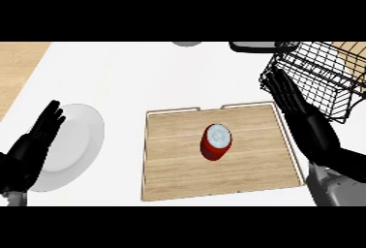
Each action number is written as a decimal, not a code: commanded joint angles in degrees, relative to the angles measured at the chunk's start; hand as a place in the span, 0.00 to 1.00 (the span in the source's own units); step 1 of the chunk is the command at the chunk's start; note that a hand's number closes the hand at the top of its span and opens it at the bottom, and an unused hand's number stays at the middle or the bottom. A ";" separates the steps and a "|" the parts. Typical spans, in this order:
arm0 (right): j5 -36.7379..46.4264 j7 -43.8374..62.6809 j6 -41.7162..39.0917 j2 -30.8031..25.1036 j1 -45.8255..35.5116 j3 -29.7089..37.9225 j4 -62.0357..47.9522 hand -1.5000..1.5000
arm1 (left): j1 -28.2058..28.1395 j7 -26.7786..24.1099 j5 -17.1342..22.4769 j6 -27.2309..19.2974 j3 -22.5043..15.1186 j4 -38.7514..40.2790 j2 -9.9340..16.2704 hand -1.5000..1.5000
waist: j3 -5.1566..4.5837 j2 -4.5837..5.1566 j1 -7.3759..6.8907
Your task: Pick the can from the tray and place it in the tiered basket
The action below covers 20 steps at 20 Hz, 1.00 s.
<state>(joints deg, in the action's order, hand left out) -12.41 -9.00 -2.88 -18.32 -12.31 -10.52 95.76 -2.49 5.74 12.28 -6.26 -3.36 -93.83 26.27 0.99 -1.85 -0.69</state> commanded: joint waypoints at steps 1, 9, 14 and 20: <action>-2.08 -0.97 -1.55 0.67 2.43 2.14 0.89 1.00 | 1.89 2.84 -2.08 -1.15 2.31 -2.73 1.67 0.50 | -0.96 1.76 0.69; 6.58 16.61 20.92 1.72 7.46 6.74 -11.44 0.00 | 3.28 -1.34 -8.93 -5.81 1.32 3.26 1.16 0.50 | -1.62 2.67 4.13; 14.53 28.04 32.45 4.74 11.58 1.45 3.46 0.00 | 7.30 -0.98 -13.17 -7.44 -2.51 7.21 -2.53 0.50 | -1.13 1.65 2.29; 15.96 47.37 17.81 -9.36 8.46 -2.92 13.87 0.00 | 8.65 -1.06 -13.24 -6.76 -2.51 7.46 -3.29 0.50 | -1.23 1.61 1.46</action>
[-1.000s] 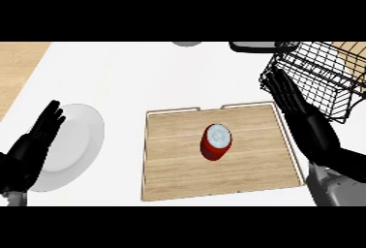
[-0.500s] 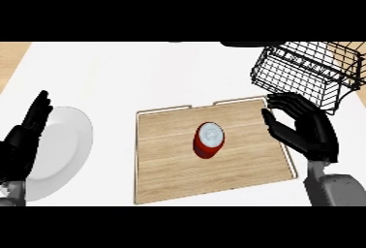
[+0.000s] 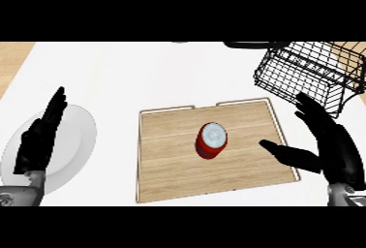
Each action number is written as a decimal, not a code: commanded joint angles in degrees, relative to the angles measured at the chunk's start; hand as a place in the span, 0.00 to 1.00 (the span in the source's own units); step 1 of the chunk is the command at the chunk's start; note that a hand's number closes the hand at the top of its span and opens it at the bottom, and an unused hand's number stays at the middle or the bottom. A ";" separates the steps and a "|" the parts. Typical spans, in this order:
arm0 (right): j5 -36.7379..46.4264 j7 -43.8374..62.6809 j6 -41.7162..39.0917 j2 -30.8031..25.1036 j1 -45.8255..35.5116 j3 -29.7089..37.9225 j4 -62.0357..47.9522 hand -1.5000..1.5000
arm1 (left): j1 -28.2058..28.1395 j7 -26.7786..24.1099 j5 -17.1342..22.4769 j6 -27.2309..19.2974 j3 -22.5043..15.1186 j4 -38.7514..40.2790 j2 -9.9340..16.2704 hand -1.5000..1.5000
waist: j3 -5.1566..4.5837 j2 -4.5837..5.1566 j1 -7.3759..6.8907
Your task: Pick the can from the tray and place it in the tiered basket
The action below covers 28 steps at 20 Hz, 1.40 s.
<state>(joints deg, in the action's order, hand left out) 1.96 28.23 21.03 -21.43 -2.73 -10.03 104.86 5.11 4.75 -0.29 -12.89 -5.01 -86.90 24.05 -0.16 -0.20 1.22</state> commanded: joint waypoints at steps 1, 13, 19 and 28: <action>-1.08 10.98 -11.54 -11.31 -3.62 -0.70 3.95 0.00 | 1.25 0.51 -0.15 0.80 0.05 -0.06 0.45 0.50 | -0.06 0.00 -0.92; -3.99 42.78 -23.44 -8.73 -30.05 -7.96 -0.64 0.00 | 6.72 0.26 -1.52 1.73 0.64 5.67 -2.09 0.50 | 0.08 0.34 -1.93; -6.50 49.22 -24.74 -5.49 -34.87 -10.30 -6.00 0.00 | 4.46 -1.12 -3.36 0.55 -0.14 4.38 -3.22 0.50 | 0.08 0.15 -1.72; -2.80 50.29 -24.16 -1.08 -33.72 -16.70 -10.11 0.00 | 3.09 1.71 -1.16 3.34 2.81 0.95 -1.30 0.50 | 0.13 -0.04 -1.68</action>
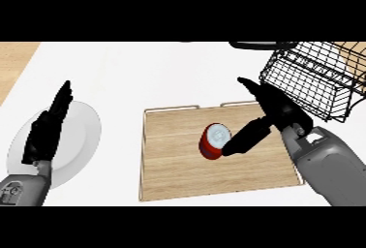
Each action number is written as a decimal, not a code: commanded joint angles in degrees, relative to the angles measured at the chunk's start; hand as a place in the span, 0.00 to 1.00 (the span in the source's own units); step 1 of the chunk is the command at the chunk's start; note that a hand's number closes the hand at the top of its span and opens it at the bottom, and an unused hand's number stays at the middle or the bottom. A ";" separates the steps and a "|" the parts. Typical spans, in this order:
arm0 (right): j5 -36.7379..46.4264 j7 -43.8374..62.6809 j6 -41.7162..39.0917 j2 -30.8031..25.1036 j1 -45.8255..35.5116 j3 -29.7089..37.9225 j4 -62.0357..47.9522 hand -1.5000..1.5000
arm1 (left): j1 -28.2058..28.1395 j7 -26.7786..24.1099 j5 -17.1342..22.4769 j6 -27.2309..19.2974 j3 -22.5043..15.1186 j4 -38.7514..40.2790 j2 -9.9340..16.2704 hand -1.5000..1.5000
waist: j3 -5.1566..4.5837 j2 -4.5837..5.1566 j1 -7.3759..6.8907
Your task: Pick the can from the tray and place it in the tiered basket
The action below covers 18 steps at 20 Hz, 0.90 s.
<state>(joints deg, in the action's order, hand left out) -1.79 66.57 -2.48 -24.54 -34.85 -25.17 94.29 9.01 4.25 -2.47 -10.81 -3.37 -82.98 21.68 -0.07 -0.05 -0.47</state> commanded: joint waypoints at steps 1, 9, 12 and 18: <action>0.72 10.77 -1.15 2.37 -2.19 -0.74 -1.08 0.00 | 2.95 1.25 -0.96 0.28 0.18 2.38 -0.68 0.50 | 0.02 0.02 0.57; 6.49 10.73 -0.12 4.29 1.33 -7.69 0.59 0.00 | -0.01 -2.19 -1.51 0.08 0.93 2.85 -2.24 0.50 | 0.00 -0.11 0.67; 6.01 11.66 -3.45 3.08 -2.10 -6.02 -1.18 0.00 | 1.08 3.13 -2.90 -0.96 -0.43 -1.74 -2.88 0.50 | 0.04 -0.14 0.32; 11.90 11.40 -1.03 5.20 1.17 -9.61 0.02 0.00 | -2.53 -0.64 -1.67 1.76 1.48 -2.82 -1.44 0.50 | 0.02 -0.11 0.22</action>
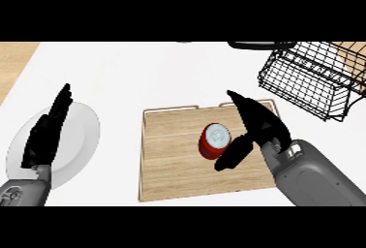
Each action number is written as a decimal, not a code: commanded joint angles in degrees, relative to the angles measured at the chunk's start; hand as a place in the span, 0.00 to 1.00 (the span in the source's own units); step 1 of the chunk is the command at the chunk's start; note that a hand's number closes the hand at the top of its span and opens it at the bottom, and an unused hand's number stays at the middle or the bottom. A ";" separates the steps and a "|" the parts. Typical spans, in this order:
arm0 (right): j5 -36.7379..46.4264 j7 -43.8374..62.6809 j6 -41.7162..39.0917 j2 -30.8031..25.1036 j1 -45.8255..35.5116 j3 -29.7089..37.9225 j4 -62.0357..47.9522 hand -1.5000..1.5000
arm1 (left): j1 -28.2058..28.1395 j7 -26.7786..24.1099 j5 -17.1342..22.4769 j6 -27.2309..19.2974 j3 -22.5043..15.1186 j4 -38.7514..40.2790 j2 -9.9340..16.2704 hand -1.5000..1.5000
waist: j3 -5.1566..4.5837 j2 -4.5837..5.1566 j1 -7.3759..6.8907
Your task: Pick the can from the tray and place it in the tiered basket
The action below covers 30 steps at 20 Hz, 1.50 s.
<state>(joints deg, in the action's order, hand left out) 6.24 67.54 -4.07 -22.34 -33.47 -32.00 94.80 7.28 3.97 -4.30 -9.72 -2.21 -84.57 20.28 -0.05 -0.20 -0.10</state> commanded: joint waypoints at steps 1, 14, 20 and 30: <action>3.12 11.12 -1.07 2.48 0.09 -2.02 1.52 0.00 | 0.95 -0.18 0.05 1.13 1.20 1.61 0.38 0.50 | 0.00 0.08 0.23; 7.44 9.04 -0.35 8.37 2.66 -1.28 -5.16 0.00 | 0.18 0.11 0.66 3.08 2.93 -0.62 0.28 0.50 | 0.02 0.11 -0.15; 8.41 6.30 -2.11 9.64 4.83 -0.03 -5.88 0.00 | 1.29 -1.07 -1.81 1.79 2.31 1.90 -1.91 0.50 | 0.02 0.16 0.15; 12.17 1.03 -0.62 17.66 4.81 0.13 -17.18 0.00 | 0.25 0.67 -2.09 3.62 2.99 -1.16 -1.92 0.50 | 0.04 0.18 -0.42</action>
<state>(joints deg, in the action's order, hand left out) 15.73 63.83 -6.03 -9.24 -29.39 -30.04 81.74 9.01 4.32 -6.18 -6.75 1.07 -83.46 18.58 -0.02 -0.03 -0.23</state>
